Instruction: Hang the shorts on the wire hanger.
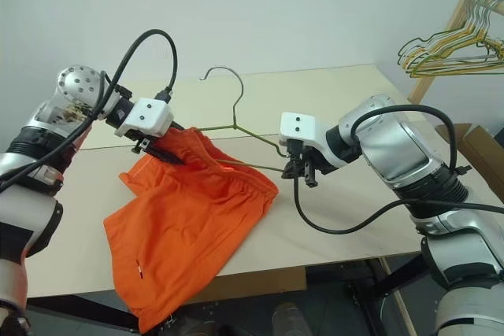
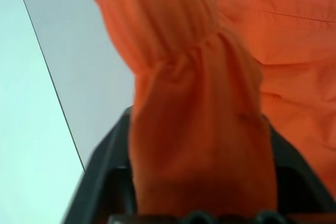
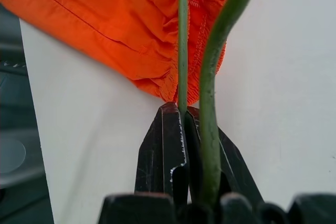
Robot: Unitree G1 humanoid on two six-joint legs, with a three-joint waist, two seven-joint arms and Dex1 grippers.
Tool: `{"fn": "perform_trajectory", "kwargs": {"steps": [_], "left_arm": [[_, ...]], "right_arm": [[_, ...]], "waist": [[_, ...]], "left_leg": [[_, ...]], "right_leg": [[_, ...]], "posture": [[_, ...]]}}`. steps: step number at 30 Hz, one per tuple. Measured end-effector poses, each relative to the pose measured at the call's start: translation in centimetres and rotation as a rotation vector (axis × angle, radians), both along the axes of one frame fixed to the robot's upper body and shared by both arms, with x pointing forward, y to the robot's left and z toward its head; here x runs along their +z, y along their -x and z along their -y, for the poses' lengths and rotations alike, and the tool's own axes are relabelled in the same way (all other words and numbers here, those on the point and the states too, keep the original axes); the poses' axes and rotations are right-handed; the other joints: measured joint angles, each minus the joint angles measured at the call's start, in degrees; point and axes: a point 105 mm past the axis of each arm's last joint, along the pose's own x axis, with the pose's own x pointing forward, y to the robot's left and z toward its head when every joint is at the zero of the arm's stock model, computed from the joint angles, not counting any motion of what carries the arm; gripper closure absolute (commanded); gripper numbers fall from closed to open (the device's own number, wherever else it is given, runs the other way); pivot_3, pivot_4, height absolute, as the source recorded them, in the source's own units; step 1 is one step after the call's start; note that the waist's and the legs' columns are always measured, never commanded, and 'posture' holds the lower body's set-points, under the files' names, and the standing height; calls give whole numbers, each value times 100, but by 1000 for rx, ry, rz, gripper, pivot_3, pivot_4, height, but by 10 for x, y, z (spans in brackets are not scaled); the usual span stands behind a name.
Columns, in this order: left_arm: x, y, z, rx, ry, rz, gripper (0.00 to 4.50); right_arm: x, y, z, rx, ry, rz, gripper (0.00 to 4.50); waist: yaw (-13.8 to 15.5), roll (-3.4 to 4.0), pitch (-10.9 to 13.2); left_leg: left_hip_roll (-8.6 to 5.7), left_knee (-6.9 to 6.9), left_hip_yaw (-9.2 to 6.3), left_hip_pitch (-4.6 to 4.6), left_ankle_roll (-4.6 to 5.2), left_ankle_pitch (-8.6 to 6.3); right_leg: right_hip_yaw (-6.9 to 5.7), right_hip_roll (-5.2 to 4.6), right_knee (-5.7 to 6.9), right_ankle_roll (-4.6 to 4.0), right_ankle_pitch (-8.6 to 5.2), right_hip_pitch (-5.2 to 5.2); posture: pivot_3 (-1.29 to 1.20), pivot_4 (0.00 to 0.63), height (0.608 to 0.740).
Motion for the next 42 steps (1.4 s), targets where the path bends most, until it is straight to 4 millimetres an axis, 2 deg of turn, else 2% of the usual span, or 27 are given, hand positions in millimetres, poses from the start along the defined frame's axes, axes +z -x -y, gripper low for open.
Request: {"fn": "perform_trajectory", "kwargs": {"steps": [4, 11, 12, 16, 20, 24, 26, 29, 31, 33, 35, 37, 42], "left_arm": [[0, 0, 0, 2, 1, -2, 4397], [0, -1, -5, 57, 54, -35, 4466], [0, -1, -5, 67, 69, -47, 4500], [-5, 4, -3, 84, 123, -103, 4500], [-11, 10, -6, 102, 161, -134, 4500], [-14, 14, -9, 125, 183, -154, 4500], [-16, 15, -11, 138, 190, -169, 4500], [-20, 20, -14, 133, 180, -190, 4500], [-21, 21, -14, 139, 186, -202, 4500], [-21, 21, -15, 149, 193, -210, 4500], [-19, 20, -16, 159, 205, -210, 4500], [-18, 20, -17, 170, 215, -214, 4500], [-16, 19, -14, 175, 225, -224, 4500]], "right_arm": [[0, 0, 0, -16, -1, -6, 4500], [0, 0, -3, -4, 5, 57, 4500], [-1, -1, -2, -16, -2, 79, 3940], [-8, -6, 7, -110, -58, 128, 2753], [-3, -16, 28, -289, -144, 177, 1377], [-9, -19, 56, -471, -210, 185, 13], [-14, -19, 73, -558, -236, 197, 13], [-19, -16, 110, -717, -263, 216, 13], [-22, -9, 123, -758, -287, 203, 13], [-34, 3, 131, -769, -299, 142, 13], [-55, 18, 129, -752, -307, 56, 13], [-74, 29, 114, -721, -356, -25, 13], [-99, 35, 57, -635, -494, -131, 13]], "waist": [[-1, 0, 0], [-45, 0, 0], [-49, 0, 0], [-70, -1, -1], [-103, -2, -2], [-90, -3, -3], [-80, -2, -3], [-66, -2, -3], [-72, -4, -5], [-78, -5, -7], [-84, -6, -8], [-106, -8, -11], [-115, -9, -14]], "left_leg": [[0, 0, 0, 0, 0, 0], [0, 1, -4, 0, 0, 0], [0, 0, -6, 0, 0, 0], [-2, 1, -8, 0, 0, 0], [1, 1, -11, 0, 0, 1], [0, 1, -13, 0, 0, 1], [-4, 1, -12, 0, 0, 1], [-7, 1, -9, 0, 1, 1], [-5, 1, -10, 1, 2, 2], [-4, 1, -10, 3, 2, 2], [-2, 1, -10, 3, 2, 2], [2, 1, -8, 5, 2, 2], [7, 1, -8, 14, 2, 2]], "right_leg": [[0, 0, 0, 1, 0, 0], [-2, 0, 5, 2, -1, -1], [-2, 0, 5, 2, -1, -1], [-1, -3, 12, 2, -1, 0], [0, 0, 17, 2, -1, -1], [0, -2, 18, 2, -1, 2], [2, -5, 17, 2, -1, 3], [2, -9, 15, 2, -1, 4], [1, -5, 12, 2, -1, 7], [1, -4, 13, 2, -1, 11], [0, -2, 13, 2, -1, 13], [2, 2, 13, 2, -1, 13], [5, 8, 17, 2, -1, 15]], "posture": [[-213, 0, 740], [-219, 0, 740], [-219, 0, 740], [-220, 0, 740], [-225, 0, 740], [-228, 0, 740], [-230, 0, 740], [-231, 0, 740], [-228, 0, 740], [-225, 0, 740], [-222, 0, 740], [-218, 0, 740], [-214, 0, 740]]}}
